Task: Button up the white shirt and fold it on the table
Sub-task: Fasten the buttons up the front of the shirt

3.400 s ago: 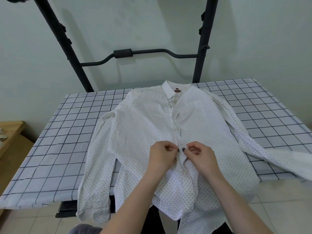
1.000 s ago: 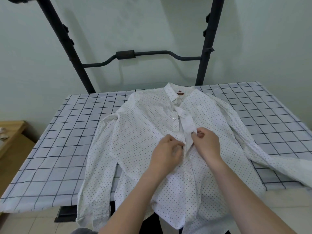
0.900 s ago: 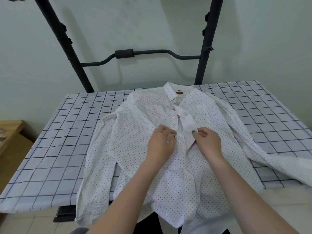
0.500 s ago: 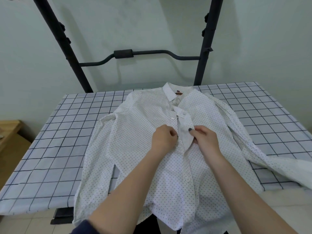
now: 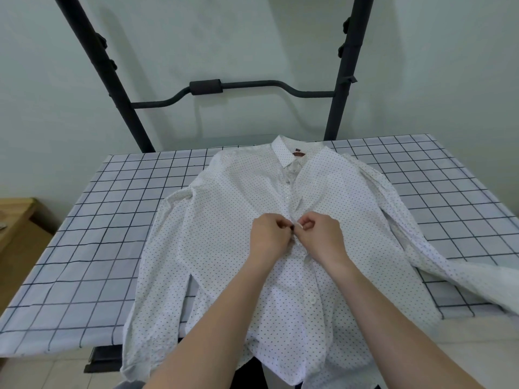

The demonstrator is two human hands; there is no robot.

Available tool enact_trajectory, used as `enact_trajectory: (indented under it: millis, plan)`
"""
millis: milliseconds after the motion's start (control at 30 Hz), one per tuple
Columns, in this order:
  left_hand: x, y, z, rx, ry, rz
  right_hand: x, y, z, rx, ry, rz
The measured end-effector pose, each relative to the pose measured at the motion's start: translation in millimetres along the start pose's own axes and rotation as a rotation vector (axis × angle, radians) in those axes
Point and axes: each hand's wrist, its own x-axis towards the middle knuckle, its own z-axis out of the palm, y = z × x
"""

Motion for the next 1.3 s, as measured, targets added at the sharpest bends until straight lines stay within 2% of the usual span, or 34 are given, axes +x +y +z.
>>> enact_trajectory:
  millis: [100, 200, 367, 500, 800, 1067, 1300]
  plan:
    - [3.6, 6.3, 0.8, 0.085, -0.036, -0.019, -3.1, 1.8, -2.1, 0.039, -0.004, -0.002]
    - [6.0, 6.4, -0.1, 0.067, -0.063, -0.046, -4.6, 7.8, -3.0, 0.116, 0.009, 0.017]
    - [4.8, -2.9, -7.1, -0.388, -0.089, -0.186, -5.2, 14.8, -3.4, 0.262, 0.019, 0.042]
    - [1.9, -5.8, -4.0, -0.499, -0.091, -0.222, -7.3, 16.2, -6.9, 0.339, -0.013, 0.036]
    - [-3.1, -14.3, 3.3, -0.478, -0.031, -0.167, -9.2, 15.2, -9.7, 0.374, -0.052, 0.037]
    - [-6.3, -14.6, 3.4, -0.439, 0.001, -0.106, -2.9, 15.5, -15.9, 0.469, -0.169, 0.089]
    - [-7.0, -21.8, 3.8, -0.462, 0.004, -0.098, -0.1, 12.1, -14.7, 0.411, -0.2, 0.103]
